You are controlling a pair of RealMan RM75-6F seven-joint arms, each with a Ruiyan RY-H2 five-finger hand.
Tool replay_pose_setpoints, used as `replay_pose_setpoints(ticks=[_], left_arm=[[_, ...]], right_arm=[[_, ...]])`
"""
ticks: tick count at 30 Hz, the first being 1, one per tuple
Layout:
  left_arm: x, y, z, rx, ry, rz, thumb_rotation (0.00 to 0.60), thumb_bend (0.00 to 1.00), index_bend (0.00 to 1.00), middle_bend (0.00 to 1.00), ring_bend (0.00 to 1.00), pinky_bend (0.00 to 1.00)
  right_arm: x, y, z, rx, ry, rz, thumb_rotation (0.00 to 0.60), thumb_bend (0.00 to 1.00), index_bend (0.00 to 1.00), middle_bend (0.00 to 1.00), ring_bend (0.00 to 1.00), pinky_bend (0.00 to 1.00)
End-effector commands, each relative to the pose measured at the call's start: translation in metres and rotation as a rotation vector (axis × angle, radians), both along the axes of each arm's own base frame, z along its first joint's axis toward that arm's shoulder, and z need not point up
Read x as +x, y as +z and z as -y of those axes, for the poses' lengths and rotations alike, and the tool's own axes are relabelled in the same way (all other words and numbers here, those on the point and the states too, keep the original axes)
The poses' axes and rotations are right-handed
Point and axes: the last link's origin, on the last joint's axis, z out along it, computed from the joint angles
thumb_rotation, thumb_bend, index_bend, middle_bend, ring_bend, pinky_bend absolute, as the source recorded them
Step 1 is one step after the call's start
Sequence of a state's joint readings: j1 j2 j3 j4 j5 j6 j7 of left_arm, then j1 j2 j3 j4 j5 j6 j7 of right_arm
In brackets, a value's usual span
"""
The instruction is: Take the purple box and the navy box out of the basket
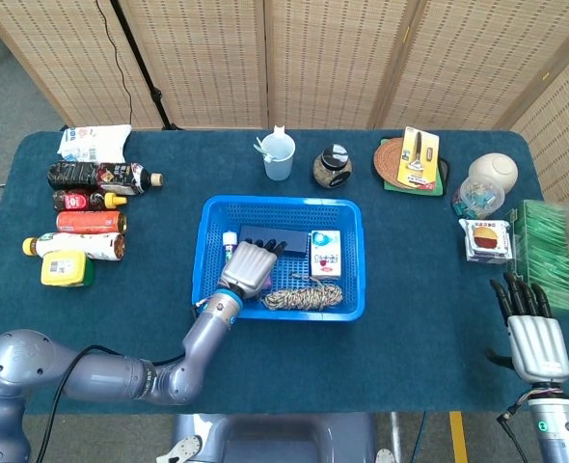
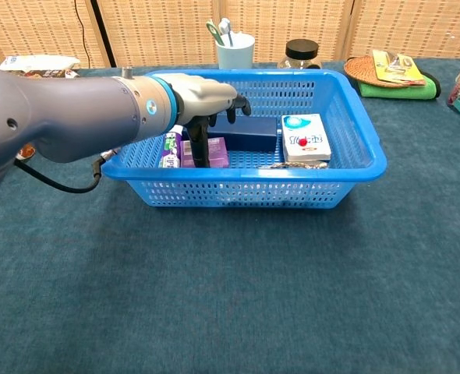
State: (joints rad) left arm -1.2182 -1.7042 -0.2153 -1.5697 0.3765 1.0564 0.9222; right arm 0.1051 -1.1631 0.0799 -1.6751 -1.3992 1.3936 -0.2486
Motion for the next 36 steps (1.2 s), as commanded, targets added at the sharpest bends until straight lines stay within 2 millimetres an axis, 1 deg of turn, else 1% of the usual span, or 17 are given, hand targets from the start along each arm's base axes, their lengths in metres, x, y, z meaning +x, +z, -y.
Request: replay_pose_setpoints(ticks=[1, 4, 8, 12, 18, 31, 34, 36], left_arm=[[0.0, -0.003, 0.001, 0.007, 0.007, -0.002, 0.6, 0.17, 0.19, 0.26, 0.27, 0.29], [-0.002, -0.004, 0.0, 0.014, 0.013, 0.001, 0.6, 0.18, 0.21, 0.28, 0.29, 0.3], [-0.008, -0.008, -0.001, 0.013, 0.027, -0.005, 0.6, 0.19, 0.22, 0.29, 0.29, 0.3], [-0.01, -0.01, -0.002, 0.011, 0.03, -0.004, 0.6, 0.19, 0.22, 0.29, 0.29, 0.3], [-0.008, -0.015, 0.001, -0.008, 0.027, -0.006, 0.6, 0.19, 0.22, 0.29, 0.29, 0.3], [-0.002, -0.019, 0.008, -0.028, 0.007, -0.005, 0.6, 0.19, 0.22, 0.29, 0.29, 0.3], [-0.002, -0.019, 0.009, -0.021, -0.001, -0.012, 0.6, 0.2, 0.24, 0.31, 0.31, 0.35], [-0.002, -0.02, 0.008, -0.011, -0.003, -0.022, 0.6, 0.21, 0.27, 0.33, 0.33, 0.4]], right_arm=[[0.0, 0.0, 0.0, 0.0, 0.0, 0.001, 0.6, 0.0, 0.0, 0.0, 0.0, 0.0], [0.0, 0.001, 0.0, -0.002, 0.0, 0.0, 0.6, 0.0, 0.0, 0.0, 0.0, 0.0], [0.0, 0.0, 0.0, -0.001, 0.001, 0.002, 0.6, 0.0, 0.0, 0.0, 0.0, 0.0], [0.0, 0.0, 0.0, 0.004, 0.001, 0.0, 0.6, 0.0, 0.0, 0.0, 0.0, 0.0], [0.0, 0.0, 0.001, 0.003, -0.001, -0.001, 0.6, 0.0, 0.0, 0.0, 0.0, 0.0], [0.001, 0.0, 0.0, 0.001, 0.0, 0.001, 0.6, 0.0, 0.0, 0.0, 0.0, 0.0], [0.001, 0.0, 0.0, 0.005, 0.0, 0.0, 0.6, 0.0, 0.0, 0.0, 0.0, 0.0], [0.001, 0.0, 0.001, 0.005, -0.001, -0.002, 0.6, 0.0, 0.0, 0.0, 0.0, 0.0]])
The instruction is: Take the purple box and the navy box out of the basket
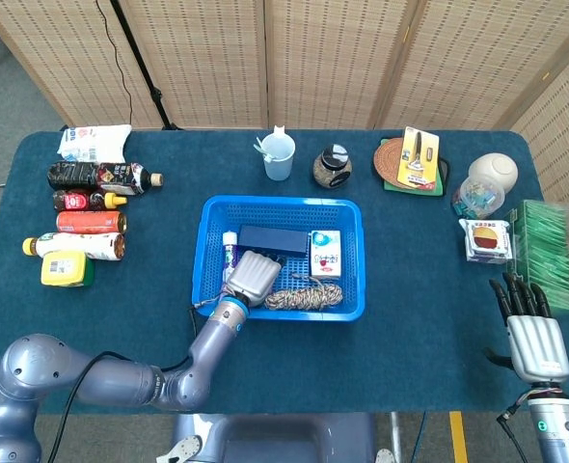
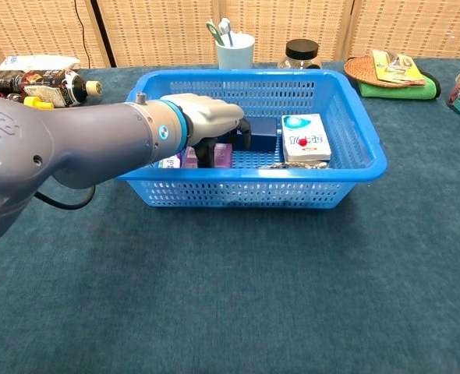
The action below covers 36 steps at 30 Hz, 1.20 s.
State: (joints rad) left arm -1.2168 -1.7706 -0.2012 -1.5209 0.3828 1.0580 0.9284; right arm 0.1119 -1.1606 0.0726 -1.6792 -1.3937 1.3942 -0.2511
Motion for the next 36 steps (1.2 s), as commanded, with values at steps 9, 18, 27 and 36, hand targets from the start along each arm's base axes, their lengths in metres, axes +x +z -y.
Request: replay_pose_setpoints(ticks=[9, 18, 27, 36], left_arm=[[0.0, 0.0, -0.004, 0.059, -0.004, -0.003, 0.6, 0.29, 0.43, 0.45, 0.43, 0.52], [0.003, 0.008, -0.004, 0.1, -0.018, 0.023, 0.6, 0.32, 0.47, 0.48, 0.45, 0.53], [0.018, 0.038, -0.004, 0.135, -0.037, 0.147, 0.6, 0.32, 0.47, 0.48, 0.45, 0.53], [0.023, 0.089, -0.002, 0.211, -0.068, 0.203, 0.6, 0.32, 0.47, 0.48, 0.44, 0.53]], right_arm=[[0.0, 0.0, 0.0, 0.001, 0.0, 0.001, 0.6, 0.0, 0.0, 0.0, 0.0, 0.0], [0.0, -0.001, 0.0, 0.002, -0.002, -0.002, 0.6, 0.0, 0.0, 0.0, 0.0, 0.0], [0.002, -0.002, -0.001, 0.007, 0.0, -0.001, 0.6, 0.0, 0.0, 0.0, 0.0, 0.0], [0.003, -0.001, -0.002, 0.006, 0.006, 0.001, 0.6, 0.0, 0.0, 0.0, 0.0, 0.0]])
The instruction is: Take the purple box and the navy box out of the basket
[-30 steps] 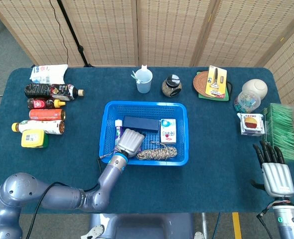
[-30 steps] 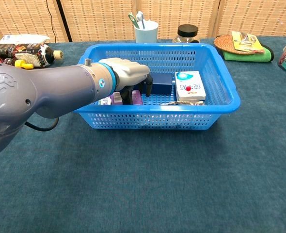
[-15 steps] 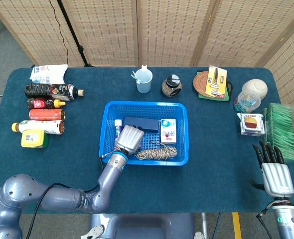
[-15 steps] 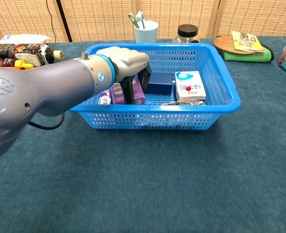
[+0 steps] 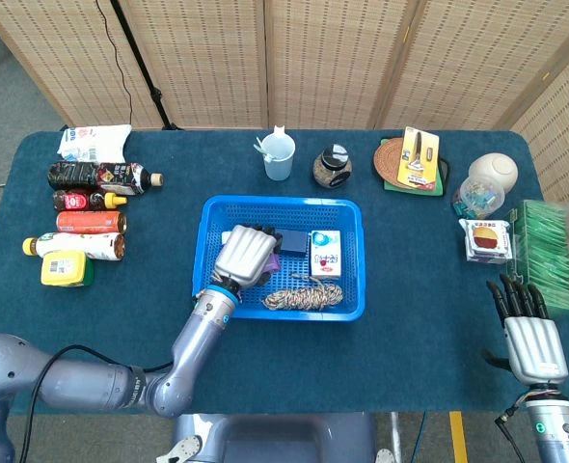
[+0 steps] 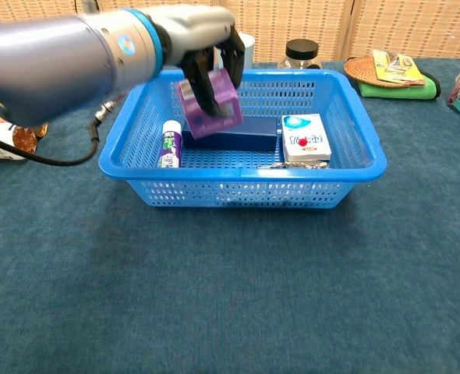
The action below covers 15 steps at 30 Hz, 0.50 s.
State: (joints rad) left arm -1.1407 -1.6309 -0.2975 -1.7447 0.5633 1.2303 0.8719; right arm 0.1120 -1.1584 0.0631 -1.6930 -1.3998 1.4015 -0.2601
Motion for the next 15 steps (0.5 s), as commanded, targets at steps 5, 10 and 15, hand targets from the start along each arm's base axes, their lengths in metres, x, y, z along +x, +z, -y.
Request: replay_pose_setpoints(ticks=[5, 10, 15], left_arm=[[-0.032, 0.052, 0.002, 0.105, 0.019, -0.038, 0.6, 0.32, 0.47, 0.48, 0.44, 0.53], [-0.071, 0.076, 0.004, 0.134, 0.059, -0.059, 0.6, 0.32, 0.47, 0.48, 0.44, 0.53], [-0.112, 0.08, 0.012, 0.125, 0.079, -0.116, 0.6, 0.32, 0.47, 0.48, 0.44, 0.53]], right_arm=[[0.001, 0.0, -0.001, 0.001, 0.004, 0.002, 0.6, 0.0, 0.0, 0.0, 0.0, 0.0], [0.003, -0.001, -0.003, 0.007, 0.012, 0.002, 0.6, 0.0, 0.0, 0.0, 0.0, 0.0], [0.005, -0.003, -0.005, 0.012, 0.018, -0.002, 0.6, 0.0, 0.0, 0.0, 0.0, 0.0]])
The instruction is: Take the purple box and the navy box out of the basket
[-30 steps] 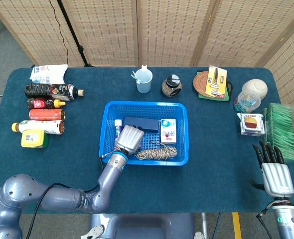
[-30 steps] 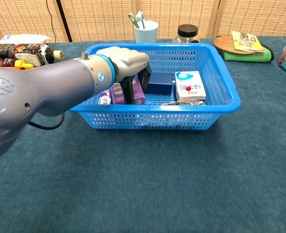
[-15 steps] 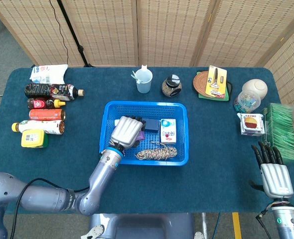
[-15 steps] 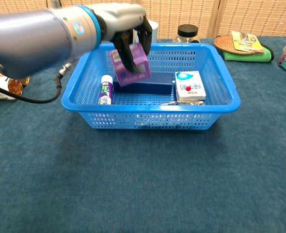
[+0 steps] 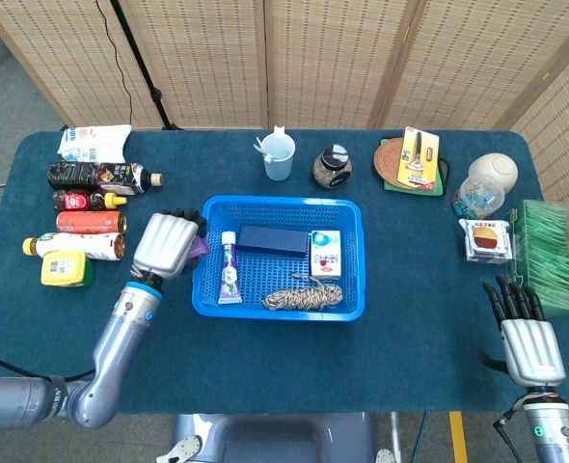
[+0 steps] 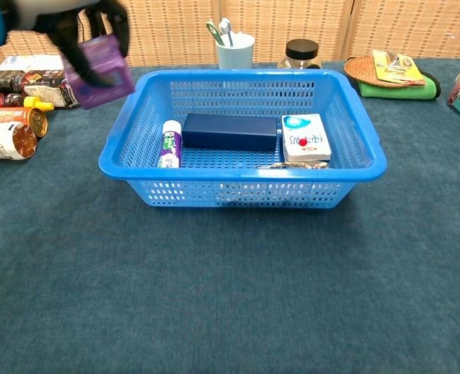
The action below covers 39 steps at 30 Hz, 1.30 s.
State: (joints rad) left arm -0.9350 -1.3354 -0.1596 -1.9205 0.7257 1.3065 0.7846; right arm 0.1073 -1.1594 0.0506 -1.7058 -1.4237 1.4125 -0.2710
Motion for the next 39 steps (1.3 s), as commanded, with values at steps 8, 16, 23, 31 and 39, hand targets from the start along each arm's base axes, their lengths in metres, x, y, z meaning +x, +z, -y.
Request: replay_pose_setpoints(ticks=[8, 16, 23, 31, 39], left_arm=[[-0.055, -0.023, -0.004, -0.038, 0.047, -0.026, 0.6, 0.32, 0.47, 0.48, 0.43, 0.53], [-0.072, -0.043, -0.004, -0.064, 0.074, -0.036, 0.6, 0.32, 0.46, 0.47, 0.41, 0.53], [-0.081, -0.056, -0.002, -0.08, 0.081, -0.054, 0.6, 0.31, 0.42, 0.4, 0.32, 0.49], [-0.097, -0.063, 0.004, -0.134, 0.144, -0.037, 0.6, 0.27, 0.0, 0.0, 0.0, 0.11], [-0.096, -0.029, 0.016, -0.122, 0.091, 0.057, 0.6, 0.24, 0.0, 0.0, 0.0, 0.01]], right_arm=[[0.002, -0.004, -0.002, 0.01, 0.0, -0.009, 0.6, 0.0, 0.0, 0.0, 0.0, 0.0], [0.001, -0.003, -0.001, 0.004, -0.004, -0.009, 0.6, 0.0, 0.0, 0.0, 0.0, 0.0], [0.002, -0.002, -0.001, 0.002, -0.001, -0.007, 0.6, 0.0, 0.0, 0.0, 0.0, 0.0], [0.002, -0.001, -0.001, 0.004, 0.002, -0.008, 0.6, 0.0, 0.0, 0.0, 0.0, 0.0], [0.003, -0.001, -0.002, 0.005, 0.005, -0.005, 0.6, 0.0, 0.0, 0.0, 0.0, 0.0]])
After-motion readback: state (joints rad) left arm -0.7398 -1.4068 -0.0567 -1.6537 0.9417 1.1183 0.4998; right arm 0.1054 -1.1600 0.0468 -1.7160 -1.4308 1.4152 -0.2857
